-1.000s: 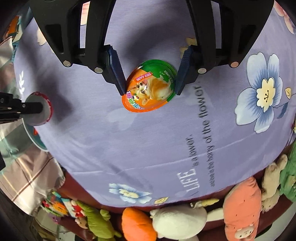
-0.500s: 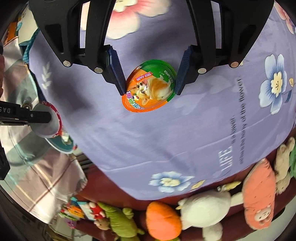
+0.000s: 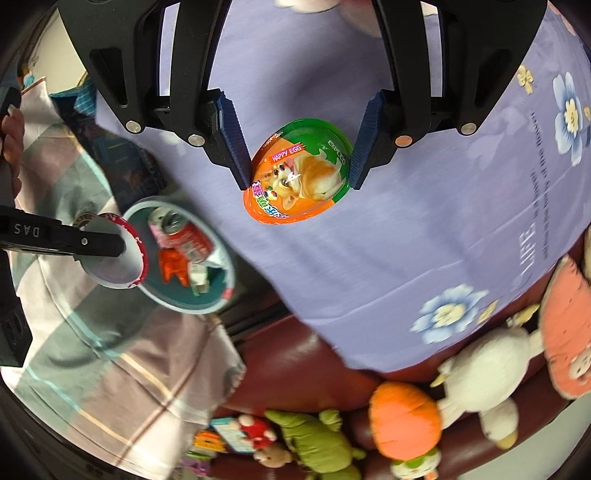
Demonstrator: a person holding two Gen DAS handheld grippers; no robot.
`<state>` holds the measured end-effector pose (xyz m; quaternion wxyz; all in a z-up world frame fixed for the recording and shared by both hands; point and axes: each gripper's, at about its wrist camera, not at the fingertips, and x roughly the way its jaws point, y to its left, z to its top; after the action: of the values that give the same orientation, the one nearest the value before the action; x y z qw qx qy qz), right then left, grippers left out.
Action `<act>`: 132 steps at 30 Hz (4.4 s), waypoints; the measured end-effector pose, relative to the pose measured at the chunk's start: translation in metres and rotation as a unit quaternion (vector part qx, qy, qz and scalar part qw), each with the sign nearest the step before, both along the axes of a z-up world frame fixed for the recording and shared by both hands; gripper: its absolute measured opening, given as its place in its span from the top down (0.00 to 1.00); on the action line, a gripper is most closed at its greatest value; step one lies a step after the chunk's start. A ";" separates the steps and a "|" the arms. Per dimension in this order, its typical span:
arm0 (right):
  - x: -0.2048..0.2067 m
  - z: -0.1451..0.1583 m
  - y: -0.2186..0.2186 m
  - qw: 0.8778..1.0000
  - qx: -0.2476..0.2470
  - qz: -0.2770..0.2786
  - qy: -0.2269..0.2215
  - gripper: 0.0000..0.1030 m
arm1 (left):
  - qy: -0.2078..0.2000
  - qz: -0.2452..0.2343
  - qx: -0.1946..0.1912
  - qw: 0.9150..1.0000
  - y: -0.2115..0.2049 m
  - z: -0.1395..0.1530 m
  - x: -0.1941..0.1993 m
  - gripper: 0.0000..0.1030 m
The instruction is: Collect trash
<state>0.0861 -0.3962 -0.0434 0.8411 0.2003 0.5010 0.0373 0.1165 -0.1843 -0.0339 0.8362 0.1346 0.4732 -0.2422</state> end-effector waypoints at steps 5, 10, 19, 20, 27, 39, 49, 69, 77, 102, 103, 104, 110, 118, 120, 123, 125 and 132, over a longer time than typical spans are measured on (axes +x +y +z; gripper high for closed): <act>-0.013 0.000 -0.051 0.999 0.005 -0.039 -0.007 0.90 | 0.006 -0.027 -0.004 1.000 -0.050 0.000 -0.003 0.46; -0.019 0.000 -0.091 0.998 0.006 -0.069 -0.009 0.90 | 0.012 -0.052 0.002 0.999 -0.094 -0.008 -0.004 0.46; -0.013 -0.011 -0.129 0.996 0.002 -0.087 0.001 0.90 | 0.034 -0.071 0.006 0.997 -0.152 -0.029 0.012 0.46; -0.011 -0.013 -0.131 0.996 0.001 -0.088 0.004 0.90 | 0.035 -0.072 0.006 0.997 -0.156 -0.031 0.014 0.46; 0.015 -0.031 -0.138 0.996 -0.002 -0.079 0.031 0.89 | 0.056 -0.070 0.007 0.996 -0.163 -0.053 0.028 0.46; 0.036 -0.048 -0.136 0.996 0.000 -0.077 0.040 0.60 | 0.069 -0.068 0.003 0.995 -0.164 -0.067 0.044 0.46; 0.025 -0.033 -0.145 0.994 -0.030 -0.094 0.037 0.29 | 0.079 -0.073 -0.007 0.994 -0.175 -0.075 0.047 0.46; 0.014 -0.018 -0.157 0.990 -0.065 -0.117 0.050 0.28 | 0.073 -0.102 -0.022 0.992 -0.208 -0.074 0.036 0.20; 0.007 -0.009 -0.142 0.992 -0.062 -0.102 0.047 0.21 | 0.080 -0.062 -0.035 0.994 -0.175 -0.062 0.037 0.10; -0.063 0.041 -0.037 0.996 -0.079 -0.026 0.011 0.07 | 0.016 0.029 -0.051 0.998 -0.042 0.018 -0.037 0.04; -0.066 0.041 -0.033 0.996 -0.084 -0.026 0.010 0.07 | 0.014 0.033 -0.052 0.998 -0.036 0.020 -0.040 0.04; -0.071 0.042 -0.026 0.995 -0.091 -0.025 0.007 0.07 | 0.015 0.037 -0.055 0.998 -0.030 0.021 -0.043 0.04; -0.091 0.044 -0.001 0.995 -0.101 -0.011 0.000 0.07 | 0.009 0.058 -0.054 0.997 0.002 0.025 -0.061 0.04; -0.103 0.039 0.026 0.992 -0.123 0.007 -0.001 0.07 | -0.002 0.089 -0.054 0.995 0.030 0.026 -0.078 0.04; -0.105 0.037 0.030 0.992 -0.127 0.010 -0.002 0.07 | -0.004 0.094 -0.054 0.994 0.033 0.025 -0.081 0.04; -0.107 0.033 0.034 0.992 -0.125 0.015 -0.002 0.07 | -0.006 0.102 -0.051 0.993 0.036 0.023 -0.082 0.04; -0.107 0.031 0.034 0.992 -0.125 0.016 -0.001 0.07 | -0.002 0.105 -0.051 0.993 0.037 0.021 -0.082 0.04; -0.102 0.019 0.030 0.993 -0.118 0.011 0.008 0.07 | -0.002 0.112 -0.048 0.993 0.036 0.012 -0.078 0.04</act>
<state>-0.0162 -0.3665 -0.0242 0.8544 0.0948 0.5107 -0.0143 0.0381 -0.1485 -0.0219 0.8646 0.0409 0.4713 -0.1692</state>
